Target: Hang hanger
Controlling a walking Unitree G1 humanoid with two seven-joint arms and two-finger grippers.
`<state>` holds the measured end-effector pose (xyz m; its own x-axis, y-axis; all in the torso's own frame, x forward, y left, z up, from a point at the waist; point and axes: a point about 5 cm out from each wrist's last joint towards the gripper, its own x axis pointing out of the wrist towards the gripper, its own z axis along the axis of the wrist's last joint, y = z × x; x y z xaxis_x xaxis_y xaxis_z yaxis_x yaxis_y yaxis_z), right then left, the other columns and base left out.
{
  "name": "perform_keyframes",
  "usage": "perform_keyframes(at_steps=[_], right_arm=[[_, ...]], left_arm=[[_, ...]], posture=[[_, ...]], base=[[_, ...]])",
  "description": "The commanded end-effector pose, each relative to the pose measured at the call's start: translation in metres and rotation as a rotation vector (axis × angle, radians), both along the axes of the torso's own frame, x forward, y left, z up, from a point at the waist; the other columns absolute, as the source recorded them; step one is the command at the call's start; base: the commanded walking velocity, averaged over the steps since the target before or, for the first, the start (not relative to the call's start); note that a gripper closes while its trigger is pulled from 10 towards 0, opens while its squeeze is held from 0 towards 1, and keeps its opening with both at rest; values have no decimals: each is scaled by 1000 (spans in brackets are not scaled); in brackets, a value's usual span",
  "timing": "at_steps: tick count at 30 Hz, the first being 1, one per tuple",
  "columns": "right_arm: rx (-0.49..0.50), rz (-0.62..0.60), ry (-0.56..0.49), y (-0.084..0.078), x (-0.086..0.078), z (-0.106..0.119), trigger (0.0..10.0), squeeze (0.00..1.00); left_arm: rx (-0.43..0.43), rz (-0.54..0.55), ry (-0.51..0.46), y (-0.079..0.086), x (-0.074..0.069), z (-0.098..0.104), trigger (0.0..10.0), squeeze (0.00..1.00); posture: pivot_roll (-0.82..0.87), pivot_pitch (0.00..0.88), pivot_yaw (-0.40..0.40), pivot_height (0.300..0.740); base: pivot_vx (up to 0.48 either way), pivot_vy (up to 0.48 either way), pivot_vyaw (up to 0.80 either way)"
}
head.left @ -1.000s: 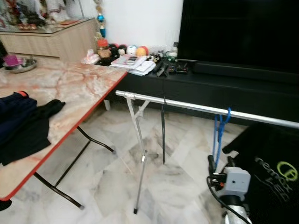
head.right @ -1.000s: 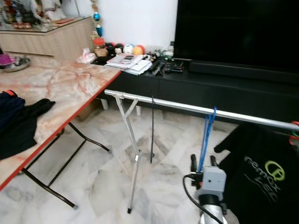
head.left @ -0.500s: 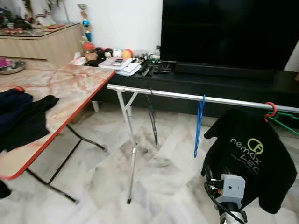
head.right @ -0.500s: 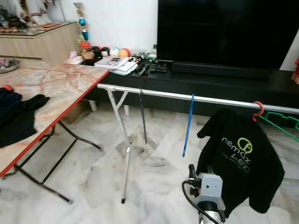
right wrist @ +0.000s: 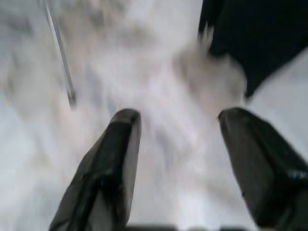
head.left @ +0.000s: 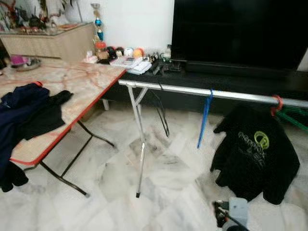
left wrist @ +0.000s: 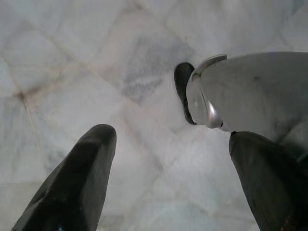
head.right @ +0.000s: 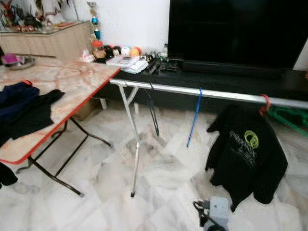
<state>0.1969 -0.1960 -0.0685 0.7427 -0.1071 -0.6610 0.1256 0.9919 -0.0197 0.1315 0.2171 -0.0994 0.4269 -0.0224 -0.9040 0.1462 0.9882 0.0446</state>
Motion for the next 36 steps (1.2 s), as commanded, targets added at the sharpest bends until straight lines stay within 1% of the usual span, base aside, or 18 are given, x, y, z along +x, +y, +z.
perform_keyframes(at_steps=[1,3,4,6,9,13,18,20,22,26,36], right_arm=[[7,23,86,5,-13,-10,10000,0],[7,13,107,6,-17,-13,10000,0],[11,-15,111,5,-19,-13,10000,0],[35,-48,102,6,-18,-13,10000,0],[34,-38,119,7,-19,-14,10000,0],[22,23,146,11,-23,-17,10000,0],[22,11,159,9,-27,-19,10000,0],[20,10,163,9,-27,-19,10000,0],[23,7,164,9,-28,-19,10000,0],[24,7,164,9,-27,-19,10000,0],[25,-4,188,7,-34,-22,10000,0]], left_arm=[[16,16,-5,5,1,1,10000,0],[17,20,-7,5,1,1,10000,0],[18,23,-8,5,1,1,10000,0],[17,26,-8,5,1,1,10000,0],[18,26,-8,6,1,1,10000,0],[15,31,-9,6,1,1,10000,0],[47,-13,-11,7,3,2,10000,0],[60,-24,-14,7,4,3,10000,0],[65,-14,-13,8,4,3,10000,0],[56,12,-11,8,3,2,10000,0],[54,4,-10,8,3,2,10000,0]], posture=[[111,0,14,740],[111,0,14,740],[110,0,16,740],[104,0,19,740],[97,0,22,740],[97,0,21,740],[95,0,22,740],[93,0,24,740],[93,0,25,740],[91,0,28,740],[95,0,30,740]], base=[[0,0,-781],[0,0,-775],[0,0,-769],[0,0,-759],[0,0,-756],[0,0,-752],[0,0,-750],[0,-437,-747],[0,-476,-744],[0,0,-744],[0,0,-744]])
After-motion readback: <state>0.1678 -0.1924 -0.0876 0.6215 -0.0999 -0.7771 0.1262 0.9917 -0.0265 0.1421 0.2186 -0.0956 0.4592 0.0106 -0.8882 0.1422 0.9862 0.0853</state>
